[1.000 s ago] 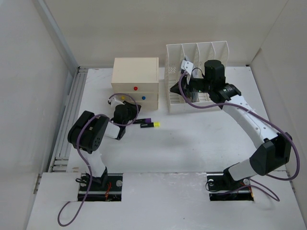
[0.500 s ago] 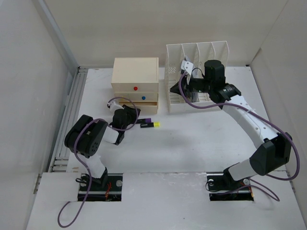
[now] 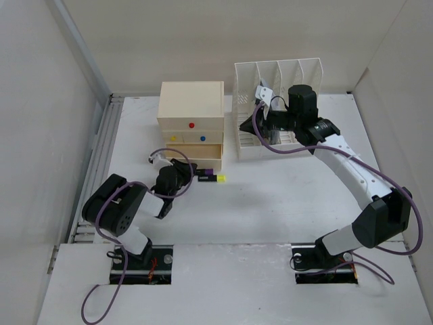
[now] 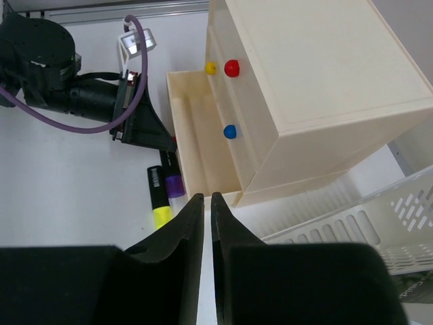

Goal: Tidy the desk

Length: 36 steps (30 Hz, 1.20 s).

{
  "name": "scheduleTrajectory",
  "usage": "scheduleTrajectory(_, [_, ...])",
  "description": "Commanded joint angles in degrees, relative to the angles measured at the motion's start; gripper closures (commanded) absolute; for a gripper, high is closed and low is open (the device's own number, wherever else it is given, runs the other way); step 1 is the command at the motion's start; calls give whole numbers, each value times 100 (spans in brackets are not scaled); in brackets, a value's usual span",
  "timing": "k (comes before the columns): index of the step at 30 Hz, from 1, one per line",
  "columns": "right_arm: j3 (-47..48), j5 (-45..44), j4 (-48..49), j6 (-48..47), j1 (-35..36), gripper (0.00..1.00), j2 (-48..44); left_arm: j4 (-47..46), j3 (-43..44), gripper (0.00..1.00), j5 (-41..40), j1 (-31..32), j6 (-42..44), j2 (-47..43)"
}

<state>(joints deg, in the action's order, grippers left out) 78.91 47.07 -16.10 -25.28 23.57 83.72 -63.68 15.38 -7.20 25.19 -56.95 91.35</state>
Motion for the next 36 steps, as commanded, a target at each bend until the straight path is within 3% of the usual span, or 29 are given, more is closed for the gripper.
scheduleTrajectory(1, [27, 224, 89, -47, -46, 85, -75, 198, -368, 100, -185, 170, 0, -266])
scheduleTrajectory(14, [27, 277, 89, -47, -46, 85, -128, 128, -764, 100, -352, 610, -282, -320])
scheduleTrajectory(25, [-25, 337, 89, -47, -98, 85, -233, 1129, 535, 100, -327, 364, 26, -188])
scheduleTrajectory(31, [-25, 338, 89, -47, -98, 84, -234, 1437, 791, 100, -387, 311, 228, -249])
scheduleTrajectory(33, [-25, 338, 37, -47, -98, 79, -234, 1437, 634, 90, -387, 311, 228, -380])
scheduleTrajectory(36, [-25, 338, 37, -47, -98, 75, -181, 1385, 371, 68, -335, 311, 228, -556])
